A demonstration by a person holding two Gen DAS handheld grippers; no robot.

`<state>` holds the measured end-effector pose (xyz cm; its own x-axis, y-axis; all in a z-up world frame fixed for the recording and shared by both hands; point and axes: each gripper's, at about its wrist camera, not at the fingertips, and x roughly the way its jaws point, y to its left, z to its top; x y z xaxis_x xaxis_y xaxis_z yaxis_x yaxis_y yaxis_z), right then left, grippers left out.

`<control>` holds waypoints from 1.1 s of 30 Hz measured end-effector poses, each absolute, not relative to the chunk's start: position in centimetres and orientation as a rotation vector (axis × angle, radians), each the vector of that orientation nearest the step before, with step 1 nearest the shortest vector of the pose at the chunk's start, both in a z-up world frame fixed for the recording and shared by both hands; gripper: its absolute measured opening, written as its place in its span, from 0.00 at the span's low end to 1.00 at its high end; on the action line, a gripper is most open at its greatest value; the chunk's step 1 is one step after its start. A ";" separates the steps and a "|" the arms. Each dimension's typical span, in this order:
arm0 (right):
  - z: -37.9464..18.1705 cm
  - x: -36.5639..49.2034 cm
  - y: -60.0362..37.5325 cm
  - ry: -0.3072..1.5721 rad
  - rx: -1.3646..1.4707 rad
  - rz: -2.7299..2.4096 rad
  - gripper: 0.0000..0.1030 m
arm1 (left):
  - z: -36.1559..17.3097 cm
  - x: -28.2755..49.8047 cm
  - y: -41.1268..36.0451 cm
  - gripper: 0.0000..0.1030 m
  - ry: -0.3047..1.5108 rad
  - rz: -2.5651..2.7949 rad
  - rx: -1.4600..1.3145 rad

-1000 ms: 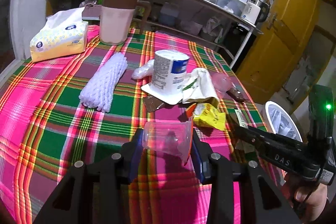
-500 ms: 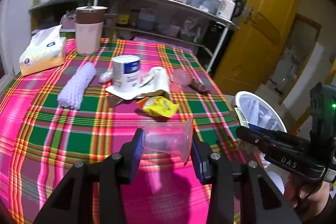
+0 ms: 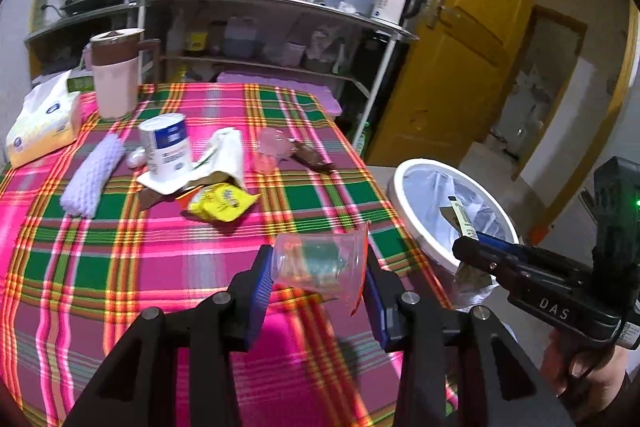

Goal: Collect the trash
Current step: 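Carry the cup and packet over the bin and open both tools to drop them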

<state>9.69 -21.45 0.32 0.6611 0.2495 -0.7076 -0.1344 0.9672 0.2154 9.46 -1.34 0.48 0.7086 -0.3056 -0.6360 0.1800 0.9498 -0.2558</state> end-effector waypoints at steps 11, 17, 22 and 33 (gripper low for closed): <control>0.4 9.1 -27.5 0.796 0.204 0.099 0.28 | 1.0 11.7 -7.6 0.41 0.738 -0.376 -0.102; -0.1 8.8 -30.4 0.798 0.233 0.034 0.28 | 0.8 13.1 -11.3 0.41 0.746 -0.443 -0.061; -0.6 8.9 -32.4 0.808 0.249 -0.003 0.28 | 0.3 14.2 -13.8 0.41 0.761 -0.487 -0.041; -2.2 9.9 -34.6 0.851 0.263 -0.034 0.28 | -1.2 16.7 -17.9 0.41 0.786 -0.552 0.010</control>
